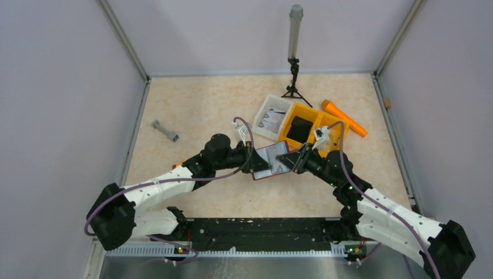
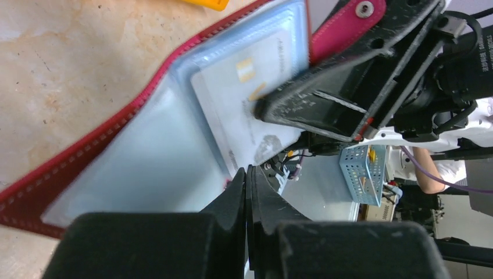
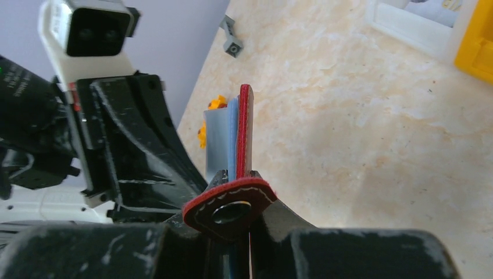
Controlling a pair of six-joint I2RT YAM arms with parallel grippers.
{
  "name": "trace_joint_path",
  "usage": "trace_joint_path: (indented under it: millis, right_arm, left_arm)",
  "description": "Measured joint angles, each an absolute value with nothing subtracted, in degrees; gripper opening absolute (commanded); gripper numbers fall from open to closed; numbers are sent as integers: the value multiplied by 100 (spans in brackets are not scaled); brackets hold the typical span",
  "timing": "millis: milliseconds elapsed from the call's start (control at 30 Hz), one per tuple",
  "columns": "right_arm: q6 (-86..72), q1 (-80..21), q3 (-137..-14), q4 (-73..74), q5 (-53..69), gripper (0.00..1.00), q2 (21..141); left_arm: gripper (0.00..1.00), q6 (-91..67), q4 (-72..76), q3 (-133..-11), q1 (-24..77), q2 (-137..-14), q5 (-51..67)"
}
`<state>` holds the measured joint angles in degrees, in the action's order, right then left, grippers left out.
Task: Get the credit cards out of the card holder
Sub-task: Remove the credit card from the card holder.
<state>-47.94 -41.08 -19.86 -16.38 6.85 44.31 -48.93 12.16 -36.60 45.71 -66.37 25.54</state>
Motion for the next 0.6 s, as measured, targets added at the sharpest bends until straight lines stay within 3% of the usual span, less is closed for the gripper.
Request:
trace_joint_path:
  millis: [600]
  right_arm:
    - [-5798,-4108,-1533,-2182,1046,0,3820]
  left_arm:
    - [28,-5109,1638,-3651,4580,-6471,2353]
